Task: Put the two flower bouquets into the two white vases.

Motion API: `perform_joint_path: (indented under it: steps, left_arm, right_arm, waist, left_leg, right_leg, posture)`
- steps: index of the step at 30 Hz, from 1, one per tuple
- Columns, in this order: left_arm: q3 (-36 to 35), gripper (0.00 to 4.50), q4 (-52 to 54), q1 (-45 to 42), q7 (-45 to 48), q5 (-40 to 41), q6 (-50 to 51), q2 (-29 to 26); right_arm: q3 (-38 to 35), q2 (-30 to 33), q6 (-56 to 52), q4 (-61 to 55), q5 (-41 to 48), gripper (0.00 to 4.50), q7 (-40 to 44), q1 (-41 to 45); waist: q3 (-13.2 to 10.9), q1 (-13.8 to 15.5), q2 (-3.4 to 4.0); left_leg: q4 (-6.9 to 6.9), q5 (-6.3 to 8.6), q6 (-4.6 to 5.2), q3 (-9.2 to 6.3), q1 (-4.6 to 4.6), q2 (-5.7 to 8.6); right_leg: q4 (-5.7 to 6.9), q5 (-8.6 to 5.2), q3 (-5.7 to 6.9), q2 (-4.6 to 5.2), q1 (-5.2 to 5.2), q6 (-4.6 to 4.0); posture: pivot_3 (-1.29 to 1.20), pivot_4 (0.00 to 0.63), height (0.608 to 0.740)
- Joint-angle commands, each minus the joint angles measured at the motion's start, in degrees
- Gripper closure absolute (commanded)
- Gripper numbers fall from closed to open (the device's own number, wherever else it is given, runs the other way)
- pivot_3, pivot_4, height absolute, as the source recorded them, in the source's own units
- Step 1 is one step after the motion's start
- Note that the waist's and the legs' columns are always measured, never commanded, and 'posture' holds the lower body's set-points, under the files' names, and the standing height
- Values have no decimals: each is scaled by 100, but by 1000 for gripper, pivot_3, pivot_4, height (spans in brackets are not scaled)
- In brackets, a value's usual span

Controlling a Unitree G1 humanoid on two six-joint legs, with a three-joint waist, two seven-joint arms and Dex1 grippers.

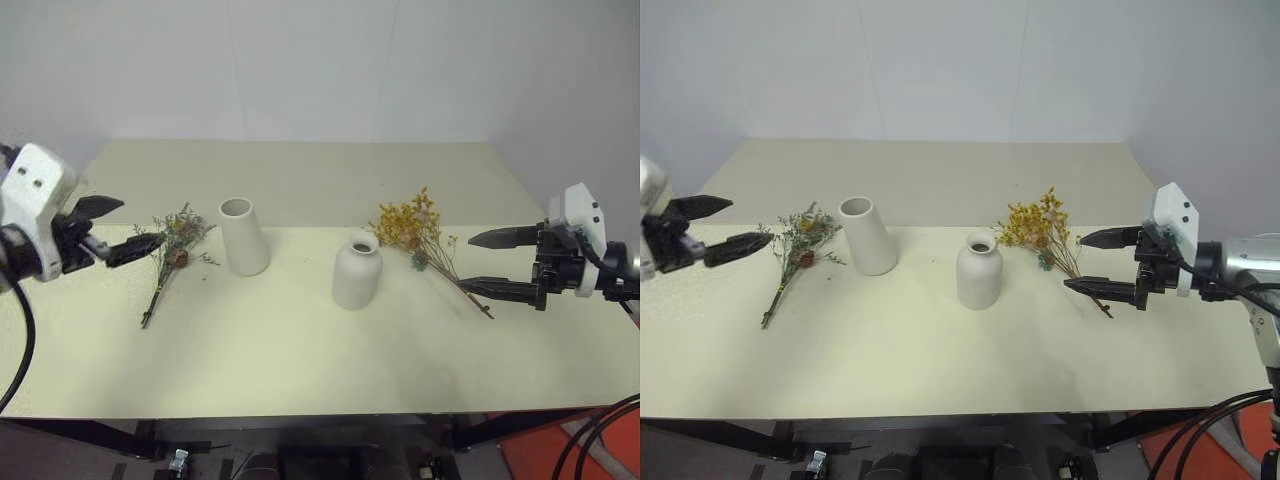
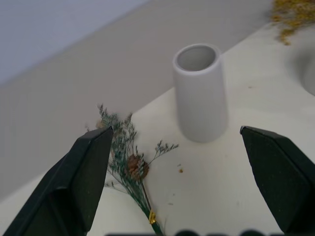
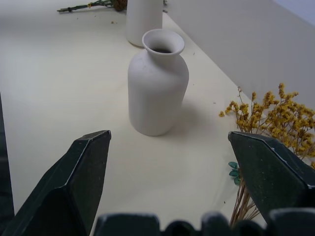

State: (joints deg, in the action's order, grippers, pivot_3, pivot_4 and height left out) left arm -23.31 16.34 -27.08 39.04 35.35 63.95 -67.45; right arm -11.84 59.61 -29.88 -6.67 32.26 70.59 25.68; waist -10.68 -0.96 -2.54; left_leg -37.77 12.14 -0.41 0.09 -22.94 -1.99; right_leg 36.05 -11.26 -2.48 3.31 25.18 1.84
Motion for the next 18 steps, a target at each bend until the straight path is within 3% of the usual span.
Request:
perform_joint_path:
  steps: [1, 6, 9, 18]
  left_arm:
    - [714, 0, -316, -799, -575, -216, 978, -143]
    - [1657, 0, -1039, -1884, -807, -459, 1867, 5]
    - [2598, 0, -1795, -2714, -662, -544, 2727, -25]
    - [3769, 0, -2975, -3379, -515, -860, 2854, 174]
  right_arm:
    - [-82, -82, -36, -311, 130, 18, -129, 69]
    - [-3, -234, -95, -580, 215, 18, -215, 253]
    - [41, -400, -312, -700, 408, 18, -406, 579]
    - [840, -875, -972, -1078, 397, 18, -893, 1554]
  waist:
    - [0, -32, 0]
    - [0, -57, 0]
    - [0, -62, -2]
    - [0, -84, -2]
  left_leg:
    - [0, 0, 0, 0, 1, 1]
    - [-1, 0, 0, -1, -1, 3]
    - [-4, 0, 0, -3, -4, 4]
    - [-3, 0, 0, -7, -11, 5]
  right_leg:
    - [2, 0, -1, 0, -1, 0]
    - [3, 0, -1, -1, 1, 0]
    - [5, 0, 1, -2, 2, 0]
    - [8, -2, 1, -2, 10, 0]
  posture:
    - [0, 150, 740]
    - [0, 150, 740]
    - [0, 150, 740]
    - [0, 150, 740]
